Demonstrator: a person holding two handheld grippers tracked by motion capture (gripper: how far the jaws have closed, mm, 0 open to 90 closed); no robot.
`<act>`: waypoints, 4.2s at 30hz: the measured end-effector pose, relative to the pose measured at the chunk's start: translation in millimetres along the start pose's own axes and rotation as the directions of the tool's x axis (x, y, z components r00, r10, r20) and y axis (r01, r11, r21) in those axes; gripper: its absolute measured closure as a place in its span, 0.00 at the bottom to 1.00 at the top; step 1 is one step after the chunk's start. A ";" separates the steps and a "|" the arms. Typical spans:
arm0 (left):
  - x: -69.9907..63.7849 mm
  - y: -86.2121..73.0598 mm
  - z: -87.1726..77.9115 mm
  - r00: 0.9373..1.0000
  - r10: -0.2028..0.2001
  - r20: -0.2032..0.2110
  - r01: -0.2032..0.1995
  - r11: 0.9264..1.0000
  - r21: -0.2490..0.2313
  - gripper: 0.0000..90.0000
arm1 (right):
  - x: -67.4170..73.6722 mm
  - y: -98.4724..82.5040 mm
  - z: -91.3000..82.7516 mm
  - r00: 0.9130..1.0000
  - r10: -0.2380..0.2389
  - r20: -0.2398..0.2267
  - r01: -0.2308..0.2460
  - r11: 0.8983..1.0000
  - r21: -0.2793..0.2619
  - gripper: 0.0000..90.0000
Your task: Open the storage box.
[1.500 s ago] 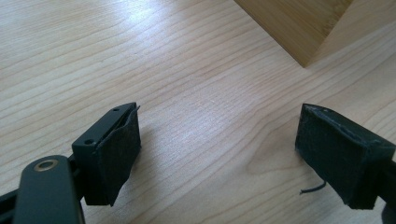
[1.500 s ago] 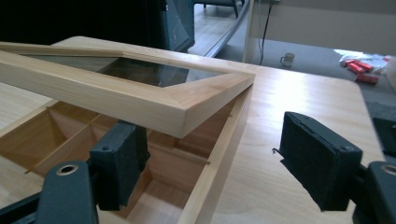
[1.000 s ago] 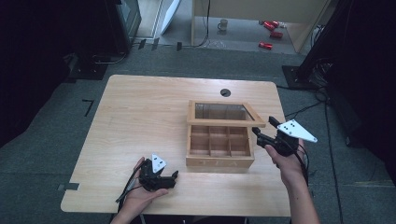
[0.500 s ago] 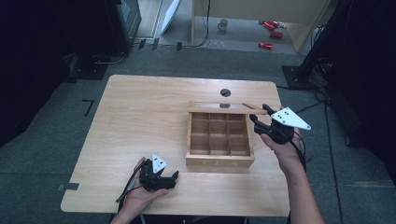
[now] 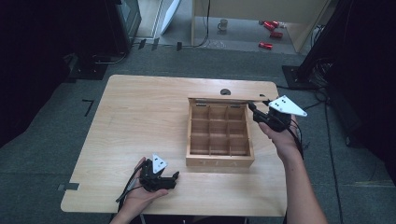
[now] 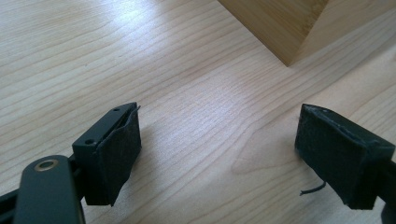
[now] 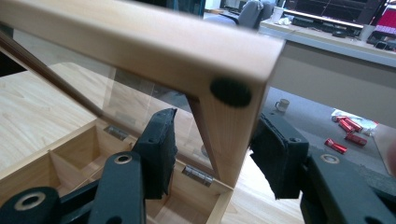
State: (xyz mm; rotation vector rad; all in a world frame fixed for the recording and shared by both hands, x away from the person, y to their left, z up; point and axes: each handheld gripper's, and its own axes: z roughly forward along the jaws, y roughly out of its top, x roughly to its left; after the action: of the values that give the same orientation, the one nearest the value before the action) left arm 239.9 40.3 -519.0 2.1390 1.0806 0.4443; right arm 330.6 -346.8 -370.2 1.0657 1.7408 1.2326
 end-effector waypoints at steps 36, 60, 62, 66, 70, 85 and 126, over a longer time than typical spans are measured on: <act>-0.6 -0.2 -0.5 1.000 0.006 0.031 -0.006 1.000 -0.005 0.17 | -29.9 10.8 63.3 0.994 0.104 0.016 -0.104 0.995 0.010 0.62; 0.4 -0.4 -0.5 0.999 -0.001 0.042 0.002 1.000 -0.013 0.17 | -39.8 25.1 98.5 0.955 0.261 0.137 -0.272 0.960 0.061 0.75; 0.5 -0.4 -0.5 0.999 -0.001 0.043 0.002 1.000 -0.013 0.17 | -40.6 25.5 99.7 0.955 0.264 0.138 -0.275 0.959 0.065 0.75; 0.4 -0.5 -0.5 0.999 -0.004 0.044 0.005 1.000 -0.013 0.17 | -41.3 27.9 106.7 0.948 0.275 0.158 -0.290 0.954 0.080 0.75; -0.1 -0.4 -0.5 0.999 0.000 0.041 0.000 1.000 -0.010 0.17 | -42.1 30.3 112.7 0.944 0.280 0.175 -0.299 0.949 0.095 0.75; -0.4 -0.3 -0.5 0.999 0.001 0.039 -0.001 1.000 -0.008 0.17 | -44.1 31.6 120.5 0.936 0.299 0.186 -0.322 0.941 0.108 0.74; -3.8 0.7 1.0 0.999 0.029 0.020 -0.029 1.000 0.002 0.17 | -10.0 -60.7 -30.2 0.966 0.254 0.044 -0.258 0.944 0.206 0.07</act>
State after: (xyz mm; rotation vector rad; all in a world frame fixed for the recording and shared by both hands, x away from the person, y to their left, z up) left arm 238.6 36.5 -519.3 2.1592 1.0402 0.4342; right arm 294.5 -378.1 -419.4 1.4615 1.7912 1.2065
